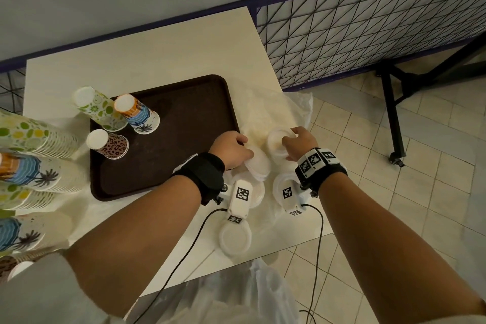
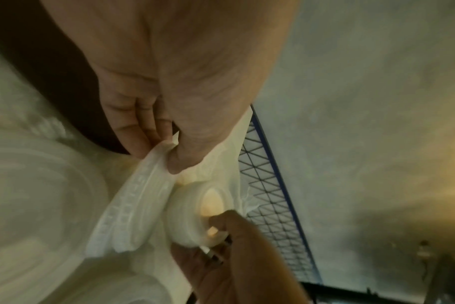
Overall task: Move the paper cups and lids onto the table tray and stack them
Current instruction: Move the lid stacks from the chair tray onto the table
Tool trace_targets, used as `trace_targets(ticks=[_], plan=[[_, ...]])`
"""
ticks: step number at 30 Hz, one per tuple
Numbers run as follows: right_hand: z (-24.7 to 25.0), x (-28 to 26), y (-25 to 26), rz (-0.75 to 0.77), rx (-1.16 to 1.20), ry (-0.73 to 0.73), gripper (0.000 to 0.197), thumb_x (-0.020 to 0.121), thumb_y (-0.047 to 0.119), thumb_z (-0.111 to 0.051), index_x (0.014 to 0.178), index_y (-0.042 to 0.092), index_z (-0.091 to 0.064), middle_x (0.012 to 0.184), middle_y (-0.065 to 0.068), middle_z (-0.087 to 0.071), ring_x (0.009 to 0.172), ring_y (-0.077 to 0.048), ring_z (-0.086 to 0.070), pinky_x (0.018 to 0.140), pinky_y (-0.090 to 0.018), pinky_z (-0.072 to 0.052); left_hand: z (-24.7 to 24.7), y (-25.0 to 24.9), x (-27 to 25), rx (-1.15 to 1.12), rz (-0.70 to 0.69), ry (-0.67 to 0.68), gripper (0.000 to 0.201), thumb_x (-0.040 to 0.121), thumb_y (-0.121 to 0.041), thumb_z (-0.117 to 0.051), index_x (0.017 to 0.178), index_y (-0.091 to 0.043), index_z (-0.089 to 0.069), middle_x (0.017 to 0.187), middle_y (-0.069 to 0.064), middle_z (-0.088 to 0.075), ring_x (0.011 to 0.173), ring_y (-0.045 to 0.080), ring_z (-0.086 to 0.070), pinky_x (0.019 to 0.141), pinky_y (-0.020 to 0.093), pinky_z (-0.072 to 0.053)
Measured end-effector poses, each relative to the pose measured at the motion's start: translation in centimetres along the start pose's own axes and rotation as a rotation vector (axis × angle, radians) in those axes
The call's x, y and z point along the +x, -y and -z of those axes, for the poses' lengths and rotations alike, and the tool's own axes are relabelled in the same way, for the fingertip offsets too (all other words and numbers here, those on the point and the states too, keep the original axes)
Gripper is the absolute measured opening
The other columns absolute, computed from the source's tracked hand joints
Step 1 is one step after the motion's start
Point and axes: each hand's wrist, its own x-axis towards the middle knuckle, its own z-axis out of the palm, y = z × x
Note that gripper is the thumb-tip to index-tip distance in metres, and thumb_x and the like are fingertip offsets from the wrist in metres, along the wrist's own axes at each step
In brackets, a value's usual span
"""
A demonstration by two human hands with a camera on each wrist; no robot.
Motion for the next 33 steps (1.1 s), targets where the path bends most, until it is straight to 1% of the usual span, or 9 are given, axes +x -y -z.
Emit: trace_targets(ticks=[4, 8, 10, 13, 18, 21, 24, 28, 33], plan=[[-0.1, 0.0, 0.1, 0.026, -0.089, -0.033, 0.05, 0.086, 0.026, -0.058, 0.135, 0.017, -0.056, 0.128, -0.013, -0.055, 0.1, -0.035, -0.063, 0.084, -0.049, -0.06, 1.8, 0.3, -1.9, -0.319, 0.101, 0.102, 0.038, 0.093, -0.004, -0.072, 0.13, -0.012, -0.064, 0.118, 0.009, -0.068, 0.104, 0.021, -0.068, 0.088, 0.034, -0.062], [-0.4, -0.2, 0.6, 0.042, -0.205, -0.049, 0.05, 0.086, 0.029, -0.054, 0.134, 0.018, -0.056, 0.129, -0.016, -0.053, 0.094, -0.034, -0.062, 0.083, -0.041, -0.057, 2.6, 1.8, -3.4, -0.316, 0.129, 0.208, 0.038, 0.095, 0.001, -0.069, 0.129, -0.014, -0.063, 0.117, 0.011, -0.068, 0.099, 0.019, -0.067, 0.067, 0.023, -0.06], [-0.5, -0.3, 0.6, 0.047, -0.269, -0.064, 0.05, 0.091, 0.027, -0.053, 0.139, 0.017, -0.052, 0.133, -0.016, -0.05, 0.1, -0.036, -0.06, 0.083, -0.038, -0.052, 2.4, 2.7, -3.8, -0.25, 0.118, 0.233, 0.039, 0.093, 0.0, -0.07, 0.128, -0.016, -0.064, 0.119, 0.009, -0.068, 0.104, 0.02, -0.067, 0.074, 0.027, -0.062], [-0.7, -0.5, 0.7, 0.047, -0.371, -0.067, 0.053, 0.093, 0.028, -0.052, 0.145, 0.02, -0.044, 0.139, -0.015, -0.042, 0.114, -0.039, -0.056, 0.097, -0.047, -0.051, 1.9, 3.8, -3.9, 0.021, -0.013, 0.2, 0.039, 0.093, -0.008, -0.072, 0.129, -0.02, -0.063, 0.118, 0.004, -0.069, 0.109, 0.019, -0.067, 0.097, 0.035, -0.058], [-0.7, -2.9, 1.4, 0.08, -0.518, -0.117, 0.056, 0.093, 0.02, -0.051, 0.146, 0.018, -0.037, 0.142, -0.015, -0.036, 0.127, -0.041, -0.038, 0.102, -0.05, -0.045, 1.1, 4.8, -4.2, 0.328, -0.21, 0.088, 0.04, 0.094, -0.016, -0.073, 0.132, -0.018, -0.063, 0.123, 0.001, -0.067, 0.114, 0.016, -0.063, 0.102, 0.03, -0.05], [-0.3, -5.6, 2.0, 0.289, -0.56, -0.246, 0.051, 0.088, 0.013, -0.053, 0.138, 0.013, -0.043, 0.138, -0.015, -0.036, 0.125, -0.039, -0.034, 0.101, -0.044, -0.044, 0.8, 5.5, -4.4, 0.345, -0.237, 0.078, 0.041, 0.093, -0.017, -0.073, 0.133, -0.016, -0.063, 0.122, 0.004, -0.066, 0.112, 0.018, -0.063, 0.101, 0.029, -0.05], [0.1, -10.0, 2.6, 0.464, -0.507, -0.169, 0.031, 0.092, 0.016, -0.053, 0.123, 0.014, -0.052, 0.12, -0.008, -0.05, 0.11, -0.029, -0.051, 0.091, -0.036, -0.047, 0.7, 6.0, -4.6, 0.326, -0.245, 0.066, 0.043, 0.093, -0.022, -0.074, 0.134, -0.016, -0.062, 0.123, 0.004, -0.066, 0.109, 0.018, -0.064, 0.096, 0.026, -0.048], [-1.6, -15.9, 0.5, 0.423, -0.593, 0.043, 0.02, 0.098, 0.027, -0.054, 0.114, 0.016, -0.053, 0.102, -0.003, -0.058, 0.086, -0.02, -0.058, 0.076, -0.032, -0.05, 0.4, 6.5, -4.6, 0.346, -0.245, 0.046, 0.047, 0.092, -0.026, -0.075, 0.137, -0.019, -0.059, 0.126, 0.002, -0.064, 0.109, 0.019, -0.064, 0.101, 0.031, -0.049], [-5.4, -16.6, -2.9, 0.403, -0.663, 0.064, 0.029, 0.099, 0.019, -0.053, 0.126, 0.012, -0.046, 0.114, -0.008, -0.054, 0.092, -0.025, -0.061, 0.073, -0.029, -0.046, -0.3, 7.0, -4.7, 0.327, -0.251, 0.031, 0.048, 0.091, -0.029, -0.077, 0.135, -0.018, -0.06, 0.124, 0.002, -0.068, 0.106, 0.016, -0.066, 0.096, 0.028, -0.051]])
